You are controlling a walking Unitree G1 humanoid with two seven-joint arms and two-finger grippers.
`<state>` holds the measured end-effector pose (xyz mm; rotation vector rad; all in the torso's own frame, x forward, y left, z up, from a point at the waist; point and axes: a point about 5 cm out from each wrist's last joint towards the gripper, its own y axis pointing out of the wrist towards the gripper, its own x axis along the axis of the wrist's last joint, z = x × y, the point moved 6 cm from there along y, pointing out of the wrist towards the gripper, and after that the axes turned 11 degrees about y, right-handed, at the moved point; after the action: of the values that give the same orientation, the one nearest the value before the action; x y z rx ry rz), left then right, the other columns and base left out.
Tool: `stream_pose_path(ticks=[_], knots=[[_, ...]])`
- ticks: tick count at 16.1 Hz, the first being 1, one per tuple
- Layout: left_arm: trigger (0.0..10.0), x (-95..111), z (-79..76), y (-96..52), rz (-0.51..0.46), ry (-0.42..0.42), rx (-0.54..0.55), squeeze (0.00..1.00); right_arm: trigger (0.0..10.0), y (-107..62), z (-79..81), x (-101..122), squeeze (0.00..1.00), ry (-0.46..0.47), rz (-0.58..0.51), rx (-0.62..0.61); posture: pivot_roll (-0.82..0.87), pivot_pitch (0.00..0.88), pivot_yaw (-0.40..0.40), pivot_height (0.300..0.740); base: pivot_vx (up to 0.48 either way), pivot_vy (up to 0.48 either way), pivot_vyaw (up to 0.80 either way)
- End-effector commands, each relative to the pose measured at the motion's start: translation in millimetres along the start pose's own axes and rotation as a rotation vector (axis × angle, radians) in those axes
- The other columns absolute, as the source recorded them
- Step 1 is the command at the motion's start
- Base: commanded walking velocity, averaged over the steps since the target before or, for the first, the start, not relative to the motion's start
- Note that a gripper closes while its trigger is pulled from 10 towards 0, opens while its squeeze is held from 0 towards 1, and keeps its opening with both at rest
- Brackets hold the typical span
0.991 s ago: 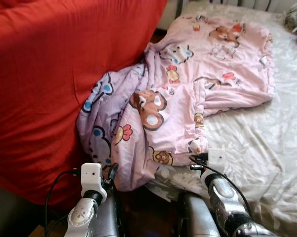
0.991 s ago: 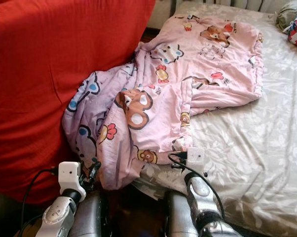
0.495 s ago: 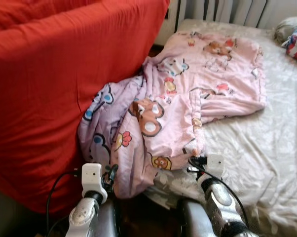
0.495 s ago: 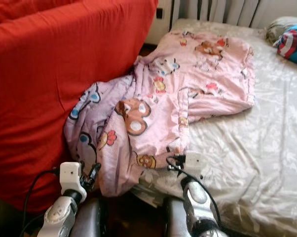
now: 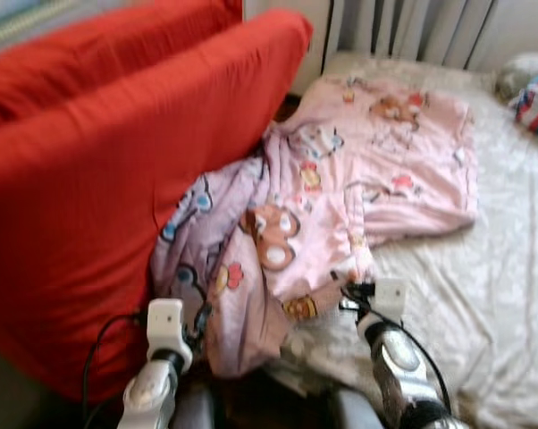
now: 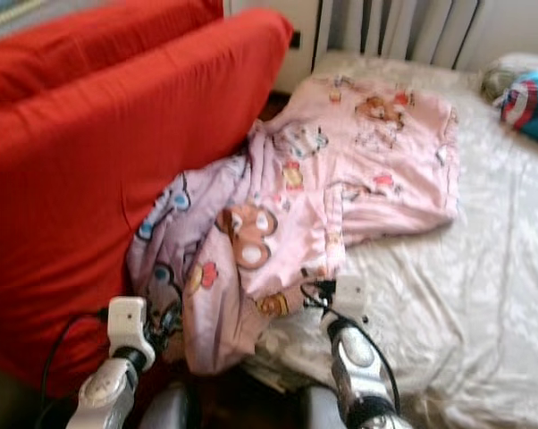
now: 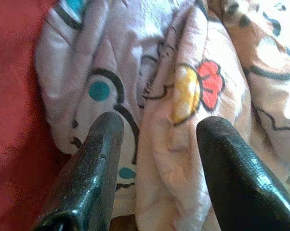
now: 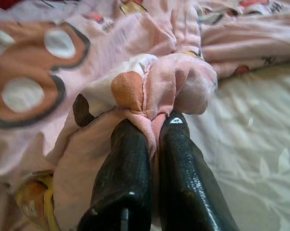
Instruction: Clean up the room
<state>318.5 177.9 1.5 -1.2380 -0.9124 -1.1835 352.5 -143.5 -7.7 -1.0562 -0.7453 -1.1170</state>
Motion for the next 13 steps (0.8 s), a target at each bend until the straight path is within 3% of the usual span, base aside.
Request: stream_pose_path(ticks=[1, 4, 6, 9, 11, 13], knots=[[10.0, -8, 3.6, -1.4, 0.033, 0.006, 0.008, 0.0, 10.0, -0.2, 1.7, 2, 0.0, -0.007, -0.011, 0.006, -0.06, 0.075, -0.018, 0.707, 0.0, 0.0, 0.0], [10.0, -32, 7.0, -5.9, 0.138, 0.016, 0.005, 0.0, 10.0, -0.2, 0.6, 2, 0.0, -0.006, -0.013, 0.001, -0.06, 0.085, -0.018, 0.727, 0.0, 0.0, 0.0], [10.0, -50, 20.4, -9.7, 0.222, 0.018, 0.032, 0.0, 10.0, 0.3, -0.1, 5, 0.0, -0.004, -0.02, -0.002, -0.05, 0.089, -0.015, 0.74, 0.0, 0.0, 0.0], [10.0, -70, 28.2, -14.7, 0.324, 0.011, 0.052, 0.0, 10.0, 0.8, -2.0, 7, 0.0, 0.001, -0.03, -0.013, -0.06, 0.085, -0.008, 0.74, 0.0, 0.0, 0.0], [10.0, -86, 33.5, -24.2, 0.399, 0.029, 0.066, 0.0, 10.0, 1.2, -1.3, 14, 0.0, 0.017, -0.064, -0.01, -0.06, 0.084, -0.006, 0.74, 0.0, 0.0, 0.0], [10.0, -100, 45.0, -34.6, 0.468, -0.006, 0.125, 0.0, 10.0, 1.6, -1.8, 13, 0.0, 0.017, -0.058, -0.014, -0.05, 0.082, -0.007, 0.74, 0.0, 0.0, 0.0]])
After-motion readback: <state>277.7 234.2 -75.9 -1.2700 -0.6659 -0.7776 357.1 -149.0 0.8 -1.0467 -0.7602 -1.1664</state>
